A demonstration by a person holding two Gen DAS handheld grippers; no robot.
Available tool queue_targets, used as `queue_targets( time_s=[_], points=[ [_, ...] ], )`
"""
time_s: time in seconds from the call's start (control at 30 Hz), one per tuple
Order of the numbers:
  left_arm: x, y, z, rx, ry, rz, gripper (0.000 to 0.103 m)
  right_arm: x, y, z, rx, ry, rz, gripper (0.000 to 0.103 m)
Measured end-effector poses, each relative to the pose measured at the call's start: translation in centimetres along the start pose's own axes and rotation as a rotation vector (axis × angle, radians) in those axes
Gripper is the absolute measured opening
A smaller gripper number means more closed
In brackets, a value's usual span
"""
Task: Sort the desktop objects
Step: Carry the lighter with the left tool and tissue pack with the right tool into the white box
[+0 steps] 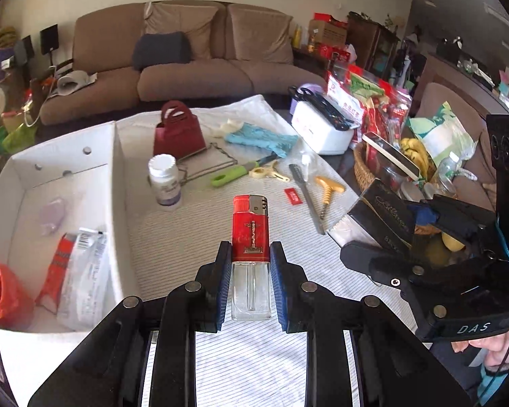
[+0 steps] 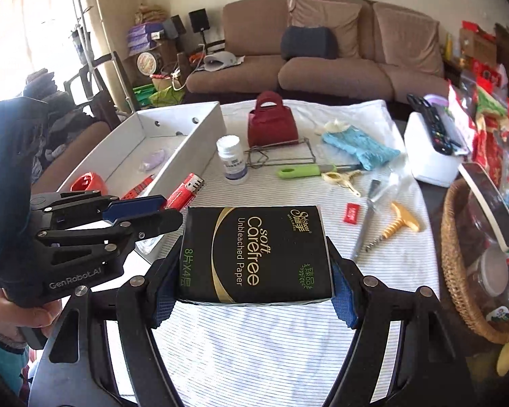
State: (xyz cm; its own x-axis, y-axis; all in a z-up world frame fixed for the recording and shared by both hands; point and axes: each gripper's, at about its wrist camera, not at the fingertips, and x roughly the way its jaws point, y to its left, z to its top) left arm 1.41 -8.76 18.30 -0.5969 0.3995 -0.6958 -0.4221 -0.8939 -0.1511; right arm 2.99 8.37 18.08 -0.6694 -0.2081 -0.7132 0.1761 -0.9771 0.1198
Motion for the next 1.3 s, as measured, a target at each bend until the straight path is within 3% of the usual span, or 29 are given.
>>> queue_targets(
  time_s=[0.27,0.47,0.87,1.13,1.3],
  points=[
    [-4.3,9.1,0.3,-0.093,-0.043,0.066,0.022,3.6,8.5,4.8,-0.089,-0.003,0.059,0.071],
    [-4.1,17.1,1.8,-0.169,-0.034,0.147,0.022,8.4,13.4,9.9,-0.133,0.012,0.107,0.071],
    [3.5,30.6,6.6,-0.281,0.078,0.269,0.022,24.0,16.8,18.2,-0.102,0.133,0.136,0.071],
    [10.1,37.0,8.6,-0.365,0.186,0.317,0.022,34.3,18.6,21.7,-0.029,0.212,0.120,0.071],
    [13.6,38.6,8.0,-0.343,0.265,0.378,0.022,40.0,19.0,22.2,0.006,0.259,0.064,0.071]
  ],
)
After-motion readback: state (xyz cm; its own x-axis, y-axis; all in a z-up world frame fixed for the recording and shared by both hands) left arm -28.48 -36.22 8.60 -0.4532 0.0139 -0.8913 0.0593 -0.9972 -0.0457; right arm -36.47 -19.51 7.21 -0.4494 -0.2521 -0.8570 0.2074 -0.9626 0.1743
